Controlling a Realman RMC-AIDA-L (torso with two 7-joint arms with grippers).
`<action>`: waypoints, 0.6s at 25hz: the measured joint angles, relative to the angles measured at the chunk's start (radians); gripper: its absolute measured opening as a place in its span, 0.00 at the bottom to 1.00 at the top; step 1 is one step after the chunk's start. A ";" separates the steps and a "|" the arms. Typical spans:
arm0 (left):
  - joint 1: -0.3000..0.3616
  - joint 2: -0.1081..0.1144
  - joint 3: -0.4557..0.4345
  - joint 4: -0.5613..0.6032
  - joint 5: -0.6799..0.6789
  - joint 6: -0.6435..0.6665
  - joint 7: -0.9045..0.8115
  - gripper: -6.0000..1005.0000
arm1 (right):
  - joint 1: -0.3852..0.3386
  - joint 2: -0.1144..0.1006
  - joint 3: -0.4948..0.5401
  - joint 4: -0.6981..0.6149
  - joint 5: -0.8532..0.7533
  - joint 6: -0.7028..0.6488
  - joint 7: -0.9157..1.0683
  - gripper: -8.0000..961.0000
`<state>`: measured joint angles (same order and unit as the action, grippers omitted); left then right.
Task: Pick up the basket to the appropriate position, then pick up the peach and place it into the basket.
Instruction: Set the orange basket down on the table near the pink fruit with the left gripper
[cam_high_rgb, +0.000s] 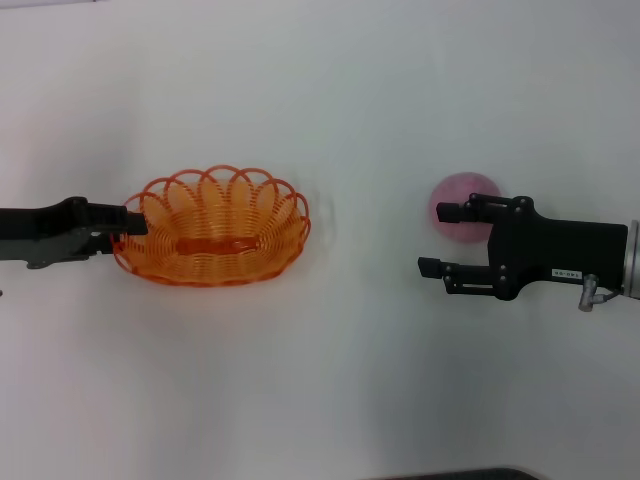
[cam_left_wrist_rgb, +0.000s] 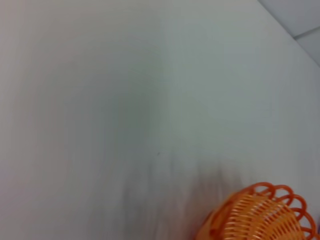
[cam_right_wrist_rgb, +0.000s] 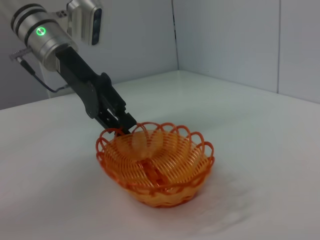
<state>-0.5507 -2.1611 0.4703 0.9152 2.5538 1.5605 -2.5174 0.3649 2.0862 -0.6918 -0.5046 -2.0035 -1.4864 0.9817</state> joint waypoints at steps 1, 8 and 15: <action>0.000 0.000 0.000 0.006 -0.001 0.002 0.002 0.31 | 0.000 0.000 0.000 0.000 0.000 0.000 0.000 0.81; 0.001 0.001 0.006 0.034 -0.001 0.010 0.008 0.42 | 0.003 0.000 0.000 0.000 0.000 0.000 0.000 0.81; 0.013 0.011 0.003 0.060 -0.025 0.013 0.045 0.81 | 0.005 0.000 0.000 0.000 0.000 0.000 0.000 0.81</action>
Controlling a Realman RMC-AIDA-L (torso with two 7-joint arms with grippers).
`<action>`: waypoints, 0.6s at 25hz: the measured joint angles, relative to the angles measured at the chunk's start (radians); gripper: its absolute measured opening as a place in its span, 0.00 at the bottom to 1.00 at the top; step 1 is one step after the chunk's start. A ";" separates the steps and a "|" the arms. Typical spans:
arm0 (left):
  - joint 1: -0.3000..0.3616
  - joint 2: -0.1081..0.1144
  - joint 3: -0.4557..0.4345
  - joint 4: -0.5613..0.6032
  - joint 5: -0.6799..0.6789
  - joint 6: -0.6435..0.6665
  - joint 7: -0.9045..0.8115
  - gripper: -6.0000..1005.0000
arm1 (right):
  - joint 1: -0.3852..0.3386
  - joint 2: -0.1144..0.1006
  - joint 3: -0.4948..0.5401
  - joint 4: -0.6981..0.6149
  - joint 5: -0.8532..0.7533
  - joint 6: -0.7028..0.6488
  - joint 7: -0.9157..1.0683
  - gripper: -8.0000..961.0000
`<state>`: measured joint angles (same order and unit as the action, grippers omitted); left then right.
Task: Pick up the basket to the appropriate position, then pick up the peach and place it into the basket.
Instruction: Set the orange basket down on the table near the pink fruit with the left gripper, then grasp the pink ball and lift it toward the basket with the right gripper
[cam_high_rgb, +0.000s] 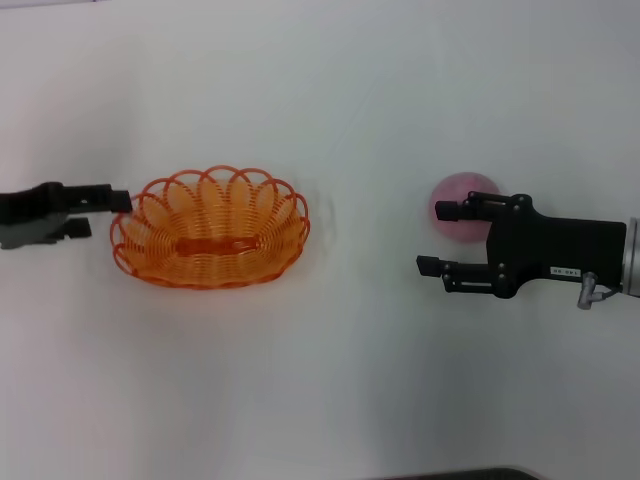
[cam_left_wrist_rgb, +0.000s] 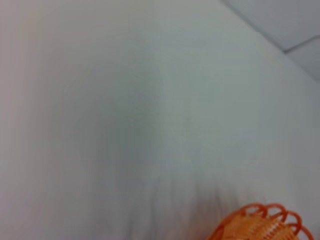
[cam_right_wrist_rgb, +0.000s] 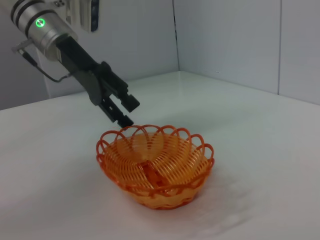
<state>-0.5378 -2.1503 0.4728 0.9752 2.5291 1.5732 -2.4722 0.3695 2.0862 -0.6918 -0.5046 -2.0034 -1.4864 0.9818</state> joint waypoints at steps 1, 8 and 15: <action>0.005 0.000 -0.002 0.007 -0.015 0.001 0.022 0.84 | 0.000 0.000 0.000 0.000 0.000 0.000 0.000 0.81; 0.043 0.030 -0.009 -0.005 -0.184 0.058 0.244 0.84 | 0.002 0.000 0.001 0.000 0.000 0.000 0.000 0.81; 0.066 0.052 0.001 -0.046 -0.285 0.141 0.497 0.83 | 0.002 0.000 0.002 0.000 0.000 -0.001 0.000 0.81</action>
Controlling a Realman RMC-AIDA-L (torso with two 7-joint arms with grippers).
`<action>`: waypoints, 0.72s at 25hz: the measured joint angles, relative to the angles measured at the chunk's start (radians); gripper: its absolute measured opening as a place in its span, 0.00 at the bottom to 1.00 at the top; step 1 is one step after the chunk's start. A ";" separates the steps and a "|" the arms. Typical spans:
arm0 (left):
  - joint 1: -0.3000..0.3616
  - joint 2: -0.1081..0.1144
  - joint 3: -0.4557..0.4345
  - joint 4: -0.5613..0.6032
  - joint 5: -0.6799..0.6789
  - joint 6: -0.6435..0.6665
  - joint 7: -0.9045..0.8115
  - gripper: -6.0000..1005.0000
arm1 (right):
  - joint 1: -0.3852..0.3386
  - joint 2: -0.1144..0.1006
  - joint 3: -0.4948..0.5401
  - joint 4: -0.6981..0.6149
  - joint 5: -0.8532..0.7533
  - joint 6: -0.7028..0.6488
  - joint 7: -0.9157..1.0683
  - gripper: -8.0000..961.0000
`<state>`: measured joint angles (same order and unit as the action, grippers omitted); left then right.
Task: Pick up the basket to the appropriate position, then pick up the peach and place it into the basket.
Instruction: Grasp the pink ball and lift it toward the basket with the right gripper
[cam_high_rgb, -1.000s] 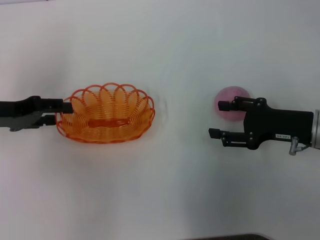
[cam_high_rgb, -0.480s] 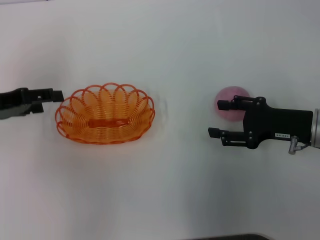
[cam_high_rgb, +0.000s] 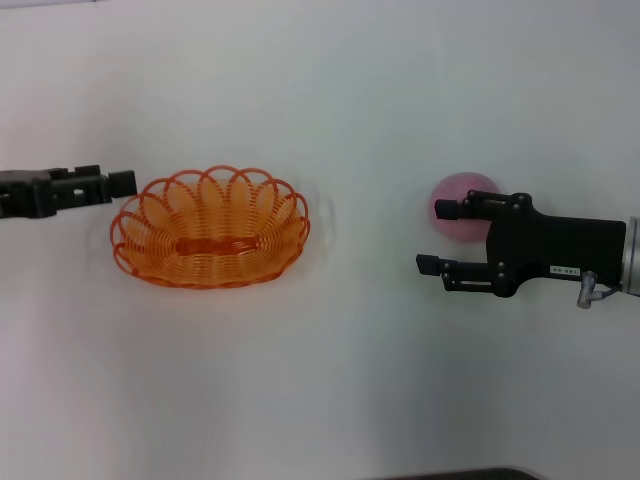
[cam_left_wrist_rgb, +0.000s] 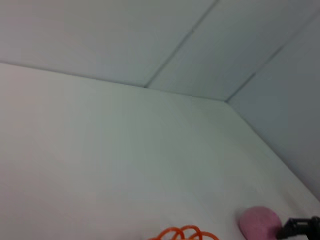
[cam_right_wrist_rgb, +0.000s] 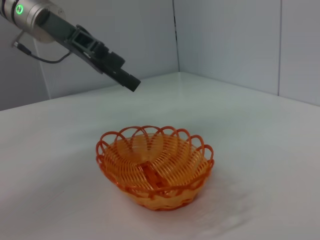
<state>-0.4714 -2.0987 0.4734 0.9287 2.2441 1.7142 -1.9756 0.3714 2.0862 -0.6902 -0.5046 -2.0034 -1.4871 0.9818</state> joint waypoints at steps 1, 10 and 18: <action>-0.001 0.002 0.001 -0.011 0.000 0.006 0.031 0.83 | 0.000 0.000 0.000 0.000 0.000 0.000 0.000 0.81; 0.024 -0.006 0.002 -0.037 -0.003 0.044 0.358 0.82 | 0.001 0.000 0.000 0.000 0.000 0.001 0.000 0.81; 0.090 -0.034 0.001 -0.021 0.003 0.031 0.585 0.82 | -0.001 0.000 0.000 0.000 0.000 0.001 0.000 0.81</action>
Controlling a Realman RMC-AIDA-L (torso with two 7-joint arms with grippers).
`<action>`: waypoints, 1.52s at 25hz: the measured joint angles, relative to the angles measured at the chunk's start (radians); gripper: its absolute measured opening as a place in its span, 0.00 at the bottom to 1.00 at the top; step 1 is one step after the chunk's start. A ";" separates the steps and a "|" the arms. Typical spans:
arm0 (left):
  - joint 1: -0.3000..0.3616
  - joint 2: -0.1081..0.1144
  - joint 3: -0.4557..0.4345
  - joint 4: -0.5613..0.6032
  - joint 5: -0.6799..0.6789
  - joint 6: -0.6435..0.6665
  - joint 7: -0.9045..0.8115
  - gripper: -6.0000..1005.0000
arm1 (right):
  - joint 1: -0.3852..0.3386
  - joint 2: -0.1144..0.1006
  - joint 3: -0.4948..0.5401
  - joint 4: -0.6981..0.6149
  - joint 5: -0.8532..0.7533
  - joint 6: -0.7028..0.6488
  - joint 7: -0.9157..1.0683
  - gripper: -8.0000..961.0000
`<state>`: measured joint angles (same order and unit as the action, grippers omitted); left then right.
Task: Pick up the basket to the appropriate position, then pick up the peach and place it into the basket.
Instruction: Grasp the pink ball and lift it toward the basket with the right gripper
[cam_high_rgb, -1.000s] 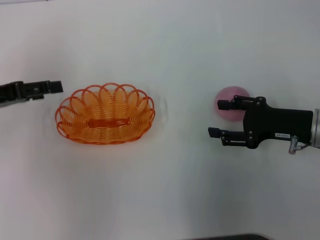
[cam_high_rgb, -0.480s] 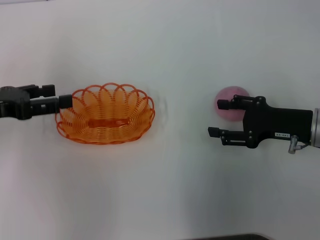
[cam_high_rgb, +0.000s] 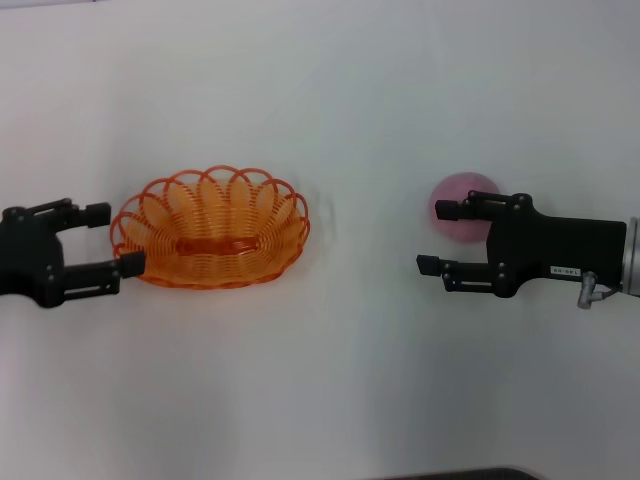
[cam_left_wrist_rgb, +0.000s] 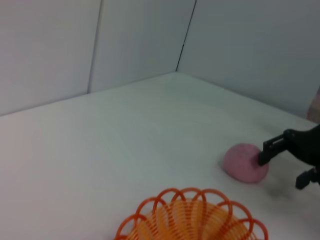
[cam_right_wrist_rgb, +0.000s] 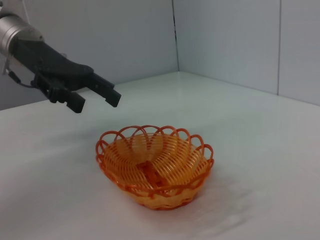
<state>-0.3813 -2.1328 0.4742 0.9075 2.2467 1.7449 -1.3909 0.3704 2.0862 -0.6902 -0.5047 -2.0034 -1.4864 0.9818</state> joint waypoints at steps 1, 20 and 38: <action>0.010 -0.001 0.000 0.005 0.000 0.000 0.012 0.82 | 0.000 0.000 0.000 0.000 0.000 -0.001 0.000 0.81; 0.170 -0.037 -0.058 -0.073 -0.012 -0.011 0.285 0.82 | -0.005 0.000 0.000 -0.002 0.000 -0.011 -0.006 0.81; 0.169 -0.036 -0.061 -0.091 -0.004 -0.035 0.320 0.82 | -0.006 -0.004 -0.003 -0.011 -0.002 -0.036 0.045 0.81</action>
<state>-0.2124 -2.1688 0.4130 0.8161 2.2430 1.7103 -1.0704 0.3641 2.0826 -0.6932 -0.5157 -2.0050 -1.5227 1.0265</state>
